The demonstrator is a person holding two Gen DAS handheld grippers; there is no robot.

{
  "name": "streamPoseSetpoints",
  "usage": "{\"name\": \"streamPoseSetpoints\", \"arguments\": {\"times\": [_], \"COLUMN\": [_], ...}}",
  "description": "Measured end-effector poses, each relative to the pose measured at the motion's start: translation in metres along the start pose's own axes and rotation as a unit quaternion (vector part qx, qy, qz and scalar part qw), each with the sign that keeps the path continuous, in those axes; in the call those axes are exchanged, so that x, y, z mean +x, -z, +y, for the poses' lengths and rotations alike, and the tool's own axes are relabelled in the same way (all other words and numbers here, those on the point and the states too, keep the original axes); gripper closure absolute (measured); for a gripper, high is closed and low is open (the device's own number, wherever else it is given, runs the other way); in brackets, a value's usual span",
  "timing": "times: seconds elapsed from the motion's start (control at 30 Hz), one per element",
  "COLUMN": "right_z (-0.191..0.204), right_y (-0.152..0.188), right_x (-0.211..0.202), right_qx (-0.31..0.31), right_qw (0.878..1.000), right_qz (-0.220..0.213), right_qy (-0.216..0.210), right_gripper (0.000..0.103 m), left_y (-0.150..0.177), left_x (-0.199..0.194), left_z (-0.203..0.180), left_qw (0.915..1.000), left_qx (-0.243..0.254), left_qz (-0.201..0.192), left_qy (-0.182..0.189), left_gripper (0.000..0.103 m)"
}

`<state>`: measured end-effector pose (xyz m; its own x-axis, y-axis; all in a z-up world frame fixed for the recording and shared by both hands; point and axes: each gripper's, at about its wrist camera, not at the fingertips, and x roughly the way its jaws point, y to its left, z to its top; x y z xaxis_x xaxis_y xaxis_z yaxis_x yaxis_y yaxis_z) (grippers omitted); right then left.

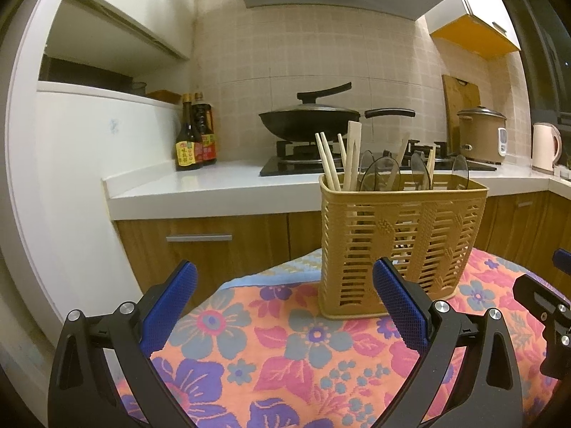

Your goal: Organize utensils

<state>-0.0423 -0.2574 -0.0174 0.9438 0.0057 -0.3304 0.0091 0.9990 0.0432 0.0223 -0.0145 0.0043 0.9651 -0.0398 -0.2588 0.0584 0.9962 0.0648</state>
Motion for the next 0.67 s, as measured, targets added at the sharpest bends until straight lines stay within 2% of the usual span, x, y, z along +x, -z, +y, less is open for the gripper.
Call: {"name": "streamPoseSetpoints", "arguments": {"times": [0.4,0.5,0.67], "right_z": [-0.0002,-0.0001,0.0001], "right_y": [-0.0001,-0.0001,0.0001], "right_x": [0.0003,0.0006,0.0009], "right_qx": [0.002,0.001,0.001], "right_qw": [1.0,1.0,1.0], "right_qz": [0.0,0.001,0.001], "right_qy": [-0.001,0.0,0.0], "right_gripper": [0.008,0.008,0.008], "left_y": [0.0015,0.0002,0.0004], "left_x": [-0.0029,-0.002,-0.0021], "left_z": [-0.0053,-0.0043,-0.0008], "left_qw": [0.9998,0.9999,1.0], "left_qx": [0.017,0.01,0.003], "left_qz": [-0.005,0.003,0.003], "left_qy": [0.001,0.011,0.008], "left_gripper": [0.007,0.007,0.007]}}
